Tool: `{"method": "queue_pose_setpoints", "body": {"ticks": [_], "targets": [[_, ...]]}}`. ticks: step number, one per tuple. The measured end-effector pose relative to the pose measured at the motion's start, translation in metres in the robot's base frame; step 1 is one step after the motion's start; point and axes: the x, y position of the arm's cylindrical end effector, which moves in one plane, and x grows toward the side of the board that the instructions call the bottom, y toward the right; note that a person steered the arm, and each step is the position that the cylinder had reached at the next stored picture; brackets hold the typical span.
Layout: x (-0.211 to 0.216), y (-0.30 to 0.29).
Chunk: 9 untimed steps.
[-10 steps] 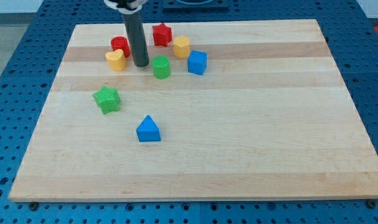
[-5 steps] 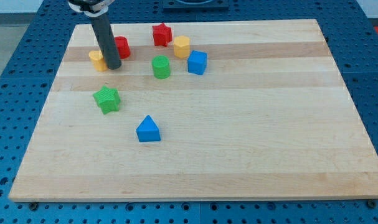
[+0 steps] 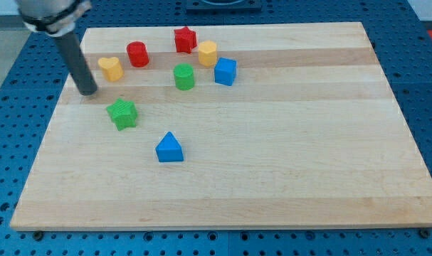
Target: Move the yellow heart parallel to the green circle
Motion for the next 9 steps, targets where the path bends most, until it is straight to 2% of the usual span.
{"method": "queue_pose_setpoints", "body": {"ticks": [1, 2, 3, 4, 8, 9], "targets": [[-0.025, -0.03], [-0.074, -0.01], [-0.078, 0.02], [-0.078, 0.038], [-0.063, 0.039], [-0.042, 0.001]]}}
